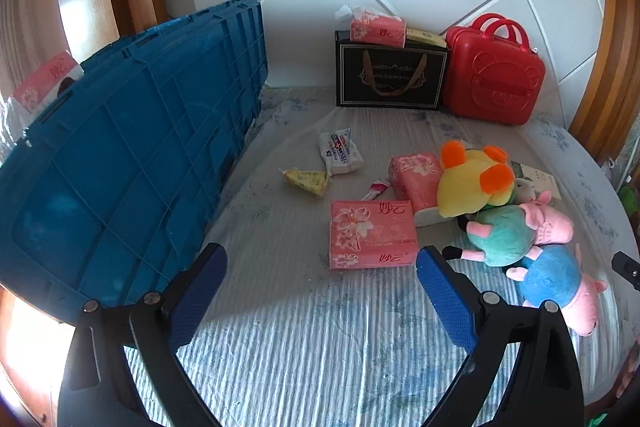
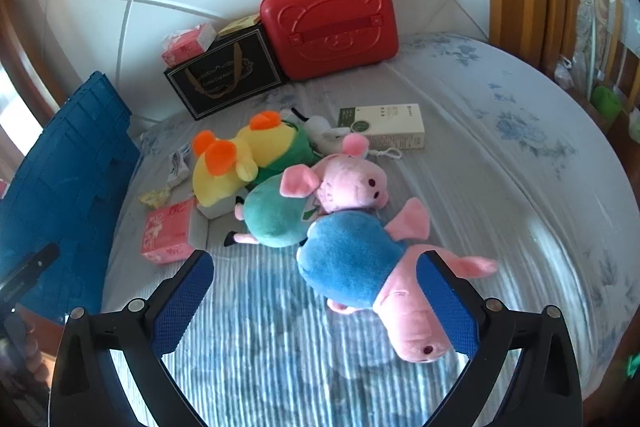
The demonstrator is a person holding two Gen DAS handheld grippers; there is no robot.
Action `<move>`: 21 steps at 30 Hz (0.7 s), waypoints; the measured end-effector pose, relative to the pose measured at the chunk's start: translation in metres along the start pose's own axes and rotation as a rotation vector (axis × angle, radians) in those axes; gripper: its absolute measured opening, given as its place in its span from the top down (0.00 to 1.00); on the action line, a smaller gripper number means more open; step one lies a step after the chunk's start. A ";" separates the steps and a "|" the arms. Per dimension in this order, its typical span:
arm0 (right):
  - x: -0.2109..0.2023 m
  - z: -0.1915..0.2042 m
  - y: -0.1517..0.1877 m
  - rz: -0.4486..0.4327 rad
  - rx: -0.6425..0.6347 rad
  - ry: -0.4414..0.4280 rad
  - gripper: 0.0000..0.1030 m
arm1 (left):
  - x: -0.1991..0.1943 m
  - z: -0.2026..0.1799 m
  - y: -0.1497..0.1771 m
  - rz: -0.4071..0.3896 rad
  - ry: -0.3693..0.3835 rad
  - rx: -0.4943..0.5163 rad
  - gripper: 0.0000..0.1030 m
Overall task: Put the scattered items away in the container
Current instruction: 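Withdraw both tools from the crate back toward the bed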
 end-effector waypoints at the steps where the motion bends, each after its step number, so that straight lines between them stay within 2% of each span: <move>1: 0.004 0.006 -0.001 0.010 -0.012 -0.011 0.00 | 0.006 0.003 0.001 0.008 0.004 -0.004 0.06; 11: 0.047 0.097 -0.007 0.041 -0.131 -0.071 0.01 | 0.069 0.041 -0.004 0.077 0.003 0.006 0.06; 12: 0.053 0.105 -0.006 0.045 -0.146 -0.070 0.08 | 0.076 0.047 -0.005 0.083 0.005 0.004 0.06; 13: 0.060 0.114 -0.006 0.053 -0.157 -0.071 0.20 | 0.085 0.052 -0.005 0.092 0.001 0.004 0.06; 15: 0.075 0.130 -0.003 0.083 -0.178 -0.087 0.31 | 0.102 0.062 -0.002 0.127 -0.008 0.007 0.08; 18: 0.106 0.155 0.001 0.128 -0.231 -0.073 0.34 | 0.125 0.071 0.008 0.185 0.024 -0.014 0.20; 21: 0.141 0.174 0.009 0.182 -0.276 -0.061 0.34 | 0.145 0.068 0.022 0.237 0.097 -0.027 0.22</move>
Point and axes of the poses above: each gripper's, at about its wrist camera, not at the fingertips, and x roughly the way its jaws point, z to its left, y to its underside, the point moved 5 cm from there along x, roughly the way its jaws point, and after that the axes turned 12 degrees about y, right-handed, at the moved point
